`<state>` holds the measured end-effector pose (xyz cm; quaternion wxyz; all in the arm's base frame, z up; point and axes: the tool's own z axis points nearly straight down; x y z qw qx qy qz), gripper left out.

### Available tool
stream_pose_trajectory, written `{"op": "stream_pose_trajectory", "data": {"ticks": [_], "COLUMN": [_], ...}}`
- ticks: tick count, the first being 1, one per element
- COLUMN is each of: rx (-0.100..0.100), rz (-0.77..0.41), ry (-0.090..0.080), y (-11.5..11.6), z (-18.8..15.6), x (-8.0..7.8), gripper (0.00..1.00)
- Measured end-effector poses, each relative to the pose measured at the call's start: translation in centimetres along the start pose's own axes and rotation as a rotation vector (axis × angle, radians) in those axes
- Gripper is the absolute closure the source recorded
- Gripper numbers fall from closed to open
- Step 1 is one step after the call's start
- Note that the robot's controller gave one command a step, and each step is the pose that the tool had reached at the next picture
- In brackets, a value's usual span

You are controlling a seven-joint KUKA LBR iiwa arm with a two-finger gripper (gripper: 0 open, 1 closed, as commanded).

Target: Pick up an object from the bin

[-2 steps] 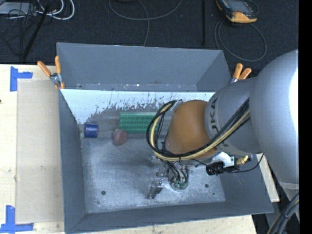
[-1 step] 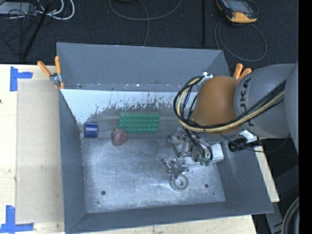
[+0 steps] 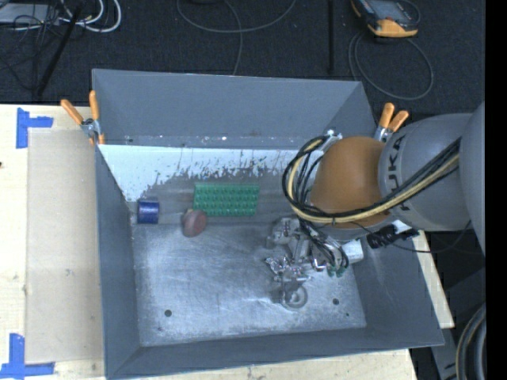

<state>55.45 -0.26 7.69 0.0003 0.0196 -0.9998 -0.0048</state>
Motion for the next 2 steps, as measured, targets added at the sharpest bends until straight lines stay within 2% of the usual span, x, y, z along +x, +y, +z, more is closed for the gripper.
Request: {"op": "stream_pose_trajectory", "data": {"ticks": [1,2], "rx": [0.000,0.009], "rz": [-0.001,-0.037], "ry": [0.013,-0.008], "y": [0.0,3.6], "z": [-0.3,-13.2], "x": [0.1,1.5], "gripper": [1.00,1.00]}}
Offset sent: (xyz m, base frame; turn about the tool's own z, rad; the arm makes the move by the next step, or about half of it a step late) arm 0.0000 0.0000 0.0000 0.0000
